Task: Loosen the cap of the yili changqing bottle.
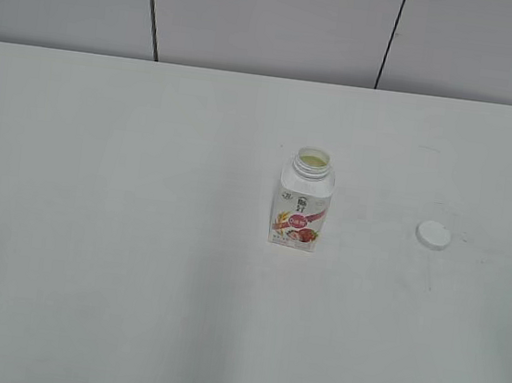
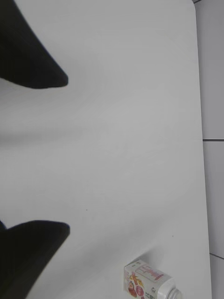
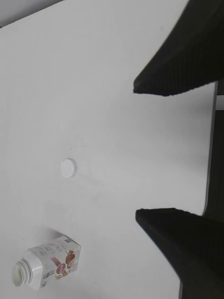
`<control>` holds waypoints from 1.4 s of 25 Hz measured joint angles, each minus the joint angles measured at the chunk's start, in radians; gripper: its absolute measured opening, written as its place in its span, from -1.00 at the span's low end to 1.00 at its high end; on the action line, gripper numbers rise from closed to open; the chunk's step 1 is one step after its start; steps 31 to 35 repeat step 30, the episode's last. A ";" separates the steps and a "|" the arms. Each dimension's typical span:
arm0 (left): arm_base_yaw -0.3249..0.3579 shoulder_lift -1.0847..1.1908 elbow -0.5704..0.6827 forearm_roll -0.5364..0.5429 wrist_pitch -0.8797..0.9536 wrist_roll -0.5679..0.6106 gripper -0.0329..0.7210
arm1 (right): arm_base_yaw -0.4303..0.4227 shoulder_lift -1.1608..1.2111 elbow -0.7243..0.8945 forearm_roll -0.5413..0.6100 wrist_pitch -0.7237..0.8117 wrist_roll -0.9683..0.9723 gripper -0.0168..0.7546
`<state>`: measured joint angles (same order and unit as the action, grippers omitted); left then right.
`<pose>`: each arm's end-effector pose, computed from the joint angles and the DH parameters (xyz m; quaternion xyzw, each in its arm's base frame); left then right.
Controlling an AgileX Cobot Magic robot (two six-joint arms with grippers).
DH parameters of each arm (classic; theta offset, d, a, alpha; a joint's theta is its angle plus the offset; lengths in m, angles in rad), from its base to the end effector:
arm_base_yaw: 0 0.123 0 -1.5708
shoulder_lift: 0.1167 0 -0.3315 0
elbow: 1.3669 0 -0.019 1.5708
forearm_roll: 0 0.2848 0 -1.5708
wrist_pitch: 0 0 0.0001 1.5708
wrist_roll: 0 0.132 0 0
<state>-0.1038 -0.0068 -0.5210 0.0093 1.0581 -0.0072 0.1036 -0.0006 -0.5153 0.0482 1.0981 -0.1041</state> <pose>0.0114 -0.0001 0.2825 0.0406 0.8442 -0.0250 0.5339 0.0099 0.0067 0.2759 -0.0906 0.8538 0.0239 0.5122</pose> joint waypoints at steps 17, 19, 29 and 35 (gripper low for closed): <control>0.000 -0.001 0.002 -0.009 0.000 0.000 0.50 | 0.000 -0.007 0.001 -0.018 -0.001 0.011 0.58; 0.000 -0.001 0.002 -0.009 0.000 0.000 0.50 | 0.000 -0.007 0.001 -0.018 -0.001 0.011 0.58; 0.000 -0.001 0.002 -0.009 0.000 0.000 0.50 | 0.000 -0.007 0.001 -0.018 -0.001 0.011 0.58; 0.000 -0.001 0.002 -0.009 0.000 0.000 0.50 | 0.000 -0.007 0.001 -0.018 -0.001 0.011 0.58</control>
